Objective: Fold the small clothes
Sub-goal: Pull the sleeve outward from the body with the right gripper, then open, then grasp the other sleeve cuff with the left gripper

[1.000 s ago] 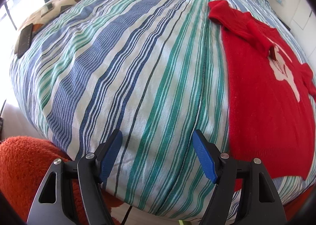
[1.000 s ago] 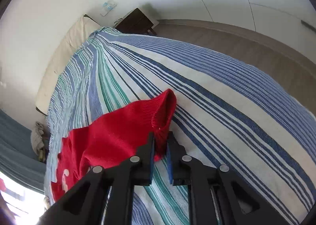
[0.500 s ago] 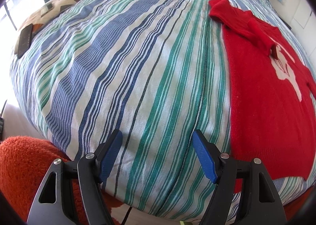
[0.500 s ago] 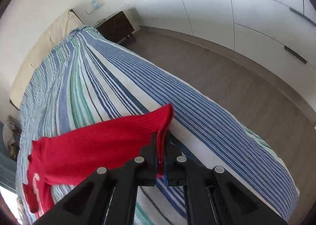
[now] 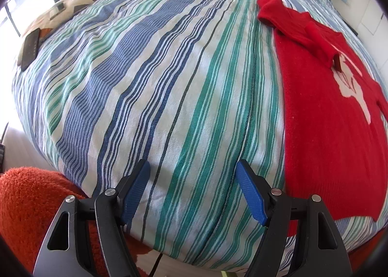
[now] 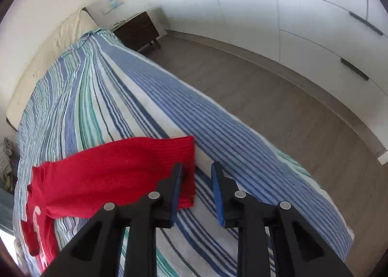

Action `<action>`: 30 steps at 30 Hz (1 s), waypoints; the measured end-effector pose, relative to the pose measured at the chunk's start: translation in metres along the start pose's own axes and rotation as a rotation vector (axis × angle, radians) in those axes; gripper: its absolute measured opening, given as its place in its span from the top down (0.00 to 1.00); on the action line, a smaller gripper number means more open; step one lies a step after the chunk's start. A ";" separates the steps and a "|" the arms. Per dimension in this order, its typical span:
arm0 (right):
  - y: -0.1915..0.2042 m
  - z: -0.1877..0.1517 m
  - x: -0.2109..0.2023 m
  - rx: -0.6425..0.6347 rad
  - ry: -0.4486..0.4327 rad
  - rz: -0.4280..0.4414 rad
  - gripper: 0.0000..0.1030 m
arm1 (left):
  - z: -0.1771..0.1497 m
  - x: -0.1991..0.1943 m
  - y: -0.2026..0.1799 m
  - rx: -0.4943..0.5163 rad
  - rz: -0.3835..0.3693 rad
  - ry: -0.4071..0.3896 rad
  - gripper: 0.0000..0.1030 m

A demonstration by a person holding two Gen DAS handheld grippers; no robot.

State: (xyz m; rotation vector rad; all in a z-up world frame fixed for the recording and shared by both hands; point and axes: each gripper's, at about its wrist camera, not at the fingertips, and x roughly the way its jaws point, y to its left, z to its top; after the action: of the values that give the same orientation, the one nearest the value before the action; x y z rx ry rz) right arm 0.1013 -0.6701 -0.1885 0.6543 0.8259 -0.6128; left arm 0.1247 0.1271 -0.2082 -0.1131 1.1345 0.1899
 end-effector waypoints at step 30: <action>0.141 -0.207 -0.121 -0.539 0.108 0.402 0.58 | 0.112 0.032 -0.257 0.912 0.107 -0.280 0.46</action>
State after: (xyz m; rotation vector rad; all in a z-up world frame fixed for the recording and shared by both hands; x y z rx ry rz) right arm 0.0415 -0.4007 -0.1560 0.3416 0.8810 0.0193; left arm 0.2912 -0.1002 -0.1921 0.7622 0.8574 -0.2235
